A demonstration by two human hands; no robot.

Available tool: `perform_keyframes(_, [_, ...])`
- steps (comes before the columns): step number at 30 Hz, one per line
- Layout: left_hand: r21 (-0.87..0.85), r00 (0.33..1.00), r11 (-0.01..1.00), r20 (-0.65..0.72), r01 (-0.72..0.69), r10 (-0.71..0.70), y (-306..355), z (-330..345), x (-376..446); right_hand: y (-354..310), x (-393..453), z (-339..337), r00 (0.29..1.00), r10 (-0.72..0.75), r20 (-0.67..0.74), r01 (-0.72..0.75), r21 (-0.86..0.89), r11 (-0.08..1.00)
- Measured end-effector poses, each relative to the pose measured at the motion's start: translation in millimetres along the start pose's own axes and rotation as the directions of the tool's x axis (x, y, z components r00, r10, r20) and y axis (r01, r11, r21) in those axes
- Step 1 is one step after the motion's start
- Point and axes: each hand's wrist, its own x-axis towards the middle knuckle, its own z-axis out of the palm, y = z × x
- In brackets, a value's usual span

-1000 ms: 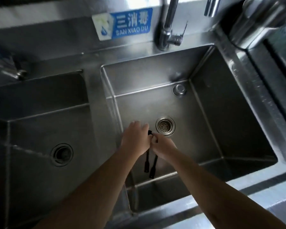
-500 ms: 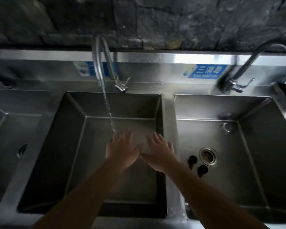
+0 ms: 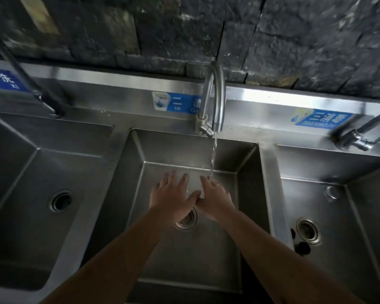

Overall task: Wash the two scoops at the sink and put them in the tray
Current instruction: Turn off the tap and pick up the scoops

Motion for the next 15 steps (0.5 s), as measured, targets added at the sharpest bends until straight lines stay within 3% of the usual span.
perform_keyframes(7, [0.054, 0.993, 0.993, -0.051, -0.104, 0.107, -24, -34, 42, -37, 40, -14, 0.987, 0.159, 0.029, -0.162, 0.146, 0.976])
perform_keyframes(15, [-0.028, 0.973, 0.974, -0.057, -0.225, 0.224, -8, -70, 112, -46, 84, -55, 0.977, 0.14, -0.16, -0.089, 0.288, 0.954])
